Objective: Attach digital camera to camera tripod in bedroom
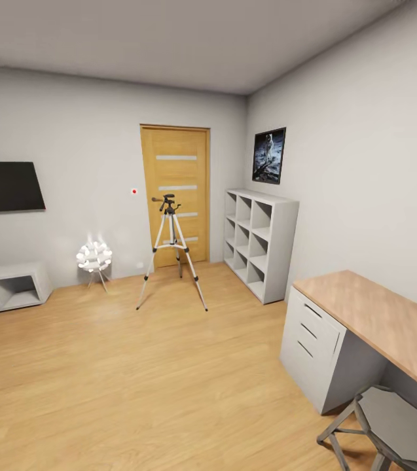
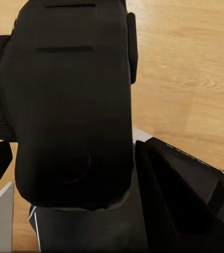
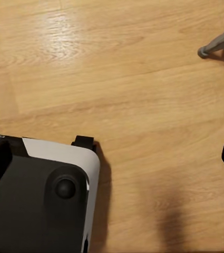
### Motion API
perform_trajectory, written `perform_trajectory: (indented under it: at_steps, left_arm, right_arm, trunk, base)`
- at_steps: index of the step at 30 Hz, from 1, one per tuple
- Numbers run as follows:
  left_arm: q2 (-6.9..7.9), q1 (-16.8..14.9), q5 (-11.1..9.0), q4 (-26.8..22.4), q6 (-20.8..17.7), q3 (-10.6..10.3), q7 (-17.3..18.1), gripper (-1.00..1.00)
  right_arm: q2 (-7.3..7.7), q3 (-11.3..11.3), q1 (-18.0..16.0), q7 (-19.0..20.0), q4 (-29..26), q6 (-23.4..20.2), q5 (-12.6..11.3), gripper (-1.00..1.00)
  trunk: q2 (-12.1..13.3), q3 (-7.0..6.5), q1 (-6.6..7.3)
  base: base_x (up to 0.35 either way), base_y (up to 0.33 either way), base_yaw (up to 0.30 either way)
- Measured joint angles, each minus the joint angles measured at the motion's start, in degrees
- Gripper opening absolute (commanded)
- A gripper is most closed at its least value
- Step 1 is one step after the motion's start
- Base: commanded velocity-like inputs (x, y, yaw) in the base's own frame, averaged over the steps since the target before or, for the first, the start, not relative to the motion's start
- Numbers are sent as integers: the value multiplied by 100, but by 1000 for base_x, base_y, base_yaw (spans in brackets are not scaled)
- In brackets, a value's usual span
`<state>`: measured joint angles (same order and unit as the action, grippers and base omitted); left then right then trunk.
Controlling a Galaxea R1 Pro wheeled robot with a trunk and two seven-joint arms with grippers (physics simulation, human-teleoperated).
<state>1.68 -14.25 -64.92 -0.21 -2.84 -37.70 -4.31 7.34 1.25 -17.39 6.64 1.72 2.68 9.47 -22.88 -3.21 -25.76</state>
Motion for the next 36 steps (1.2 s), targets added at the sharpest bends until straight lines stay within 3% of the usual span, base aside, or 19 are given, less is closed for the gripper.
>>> perform_trajectory:
  at_steps: [16, 36]
  left_arm:
    - [-22, 54, -145, -7, 310, 64, 13, -100]
    - [-18, 55, -218, -3, 282, 76, 20, -100]
  right_arm:
    - [-6, 17, 31, -195, -5, 27, 5, 100]
    - [-25, 16, 33, -197, -5, -26, -9, 100]
  trunk:
    - [0, 0, 0]
    - [-1, 0, 3]
  base:
    - [2, 0, 0]
    - [298, 0, 9]
